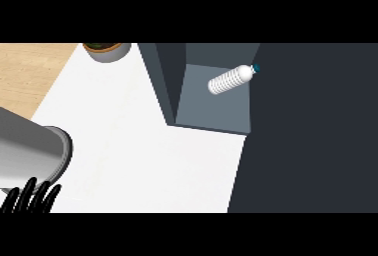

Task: Pick up the bottled water, place it into the cabinet and close the cabinet

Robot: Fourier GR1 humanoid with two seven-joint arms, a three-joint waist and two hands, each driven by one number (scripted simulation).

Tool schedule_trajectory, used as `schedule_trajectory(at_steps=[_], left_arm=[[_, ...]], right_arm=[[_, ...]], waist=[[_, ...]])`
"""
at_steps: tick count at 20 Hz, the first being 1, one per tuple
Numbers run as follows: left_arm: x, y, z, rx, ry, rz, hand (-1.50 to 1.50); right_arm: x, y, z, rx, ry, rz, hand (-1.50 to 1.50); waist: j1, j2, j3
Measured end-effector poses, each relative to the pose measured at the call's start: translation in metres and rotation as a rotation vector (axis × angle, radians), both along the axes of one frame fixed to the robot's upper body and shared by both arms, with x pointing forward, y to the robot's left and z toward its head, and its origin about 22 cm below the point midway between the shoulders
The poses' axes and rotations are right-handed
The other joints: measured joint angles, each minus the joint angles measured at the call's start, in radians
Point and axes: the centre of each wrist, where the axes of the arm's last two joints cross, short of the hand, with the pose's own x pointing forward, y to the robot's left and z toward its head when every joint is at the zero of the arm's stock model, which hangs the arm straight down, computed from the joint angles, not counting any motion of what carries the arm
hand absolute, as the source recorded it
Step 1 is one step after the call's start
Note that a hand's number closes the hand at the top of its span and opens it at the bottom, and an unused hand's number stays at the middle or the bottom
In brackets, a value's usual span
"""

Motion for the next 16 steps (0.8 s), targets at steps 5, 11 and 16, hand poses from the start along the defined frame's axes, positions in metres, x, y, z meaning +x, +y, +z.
schedule_trajectory(at_steps=[5, 11, 16], left_arm=[[0.002, 0.013, 0.008, 0.009, -0.009, -0.015, -1.50], [0.005, 0.021, 0.012, 0.019, -0.019, -0.027, -1.50], [0.007, 0.027, 0.017, 0.026, -0.029, -0.039, -1.50]], right_arm=[[0.013, 0.004, 0.007, -0.046, -0.065, 0.052, 1.50], [0.022, 0.010, 0.012, -0.074, -0.091, 0.096, 1.50], [0.026, 0.014, 0.013, -0.081, -0.082, 0.113, 1.50]], waist=[[0.026, 0.005, -0.003], [0.039, 0.015, -0.006], [0.048, 0.022, -0.006]])
